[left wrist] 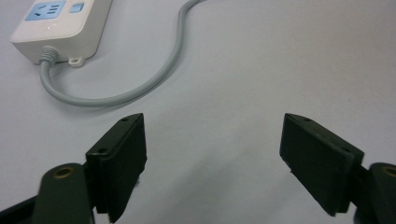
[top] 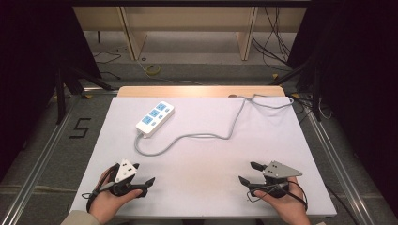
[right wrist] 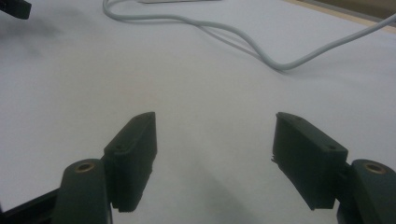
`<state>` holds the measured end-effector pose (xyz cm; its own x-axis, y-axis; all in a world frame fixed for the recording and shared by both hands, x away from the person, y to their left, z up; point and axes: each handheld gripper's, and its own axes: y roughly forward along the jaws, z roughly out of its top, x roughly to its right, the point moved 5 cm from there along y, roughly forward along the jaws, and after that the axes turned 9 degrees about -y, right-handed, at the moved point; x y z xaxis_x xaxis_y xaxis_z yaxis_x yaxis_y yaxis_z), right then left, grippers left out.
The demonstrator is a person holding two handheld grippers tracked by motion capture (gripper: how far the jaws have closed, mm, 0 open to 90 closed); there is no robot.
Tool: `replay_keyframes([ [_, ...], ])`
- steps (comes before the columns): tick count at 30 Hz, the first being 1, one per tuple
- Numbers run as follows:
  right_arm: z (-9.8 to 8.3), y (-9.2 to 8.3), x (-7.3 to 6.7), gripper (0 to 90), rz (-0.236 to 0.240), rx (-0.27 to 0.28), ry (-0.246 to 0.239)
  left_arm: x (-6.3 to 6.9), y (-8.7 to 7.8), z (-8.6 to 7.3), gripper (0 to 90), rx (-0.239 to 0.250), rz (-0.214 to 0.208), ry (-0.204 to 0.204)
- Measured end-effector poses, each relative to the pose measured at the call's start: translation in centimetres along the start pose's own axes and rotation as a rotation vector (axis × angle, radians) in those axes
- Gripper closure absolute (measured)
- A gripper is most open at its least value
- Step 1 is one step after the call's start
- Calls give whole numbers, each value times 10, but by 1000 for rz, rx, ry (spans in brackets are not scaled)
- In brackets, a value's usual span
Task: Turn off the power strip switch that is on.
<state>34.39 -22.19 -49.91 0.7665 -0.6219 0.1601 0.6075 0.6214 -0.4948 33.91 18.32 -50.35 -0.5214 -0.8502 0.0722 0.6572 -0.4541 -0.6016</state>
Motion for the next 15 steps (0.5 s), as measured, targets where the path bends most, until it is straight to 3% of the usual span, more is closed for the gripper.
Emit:
replay_keyframes([
  [6,0,-1,0,316,0,-1,-1,-2,-3,3,343,22,42,33],
  [9,0,0,0,316,3,-1,-1,-5,-5,2,557,10,73,38],
  [10,0,0,0,316,3,-1,-1,-6,-6,2,557,1,81,36],
  [11,0,0,0,316,3,-1,-1,-8,-6,1,690,-16,90,32],
  [12,0,0,0,316,3,-1,-2,-12,-6,-3,762,-61,107,7],
  [15,-1,0,1,315,3,-2,-2,-16,-7,-6,894,-83,108,-27],
])
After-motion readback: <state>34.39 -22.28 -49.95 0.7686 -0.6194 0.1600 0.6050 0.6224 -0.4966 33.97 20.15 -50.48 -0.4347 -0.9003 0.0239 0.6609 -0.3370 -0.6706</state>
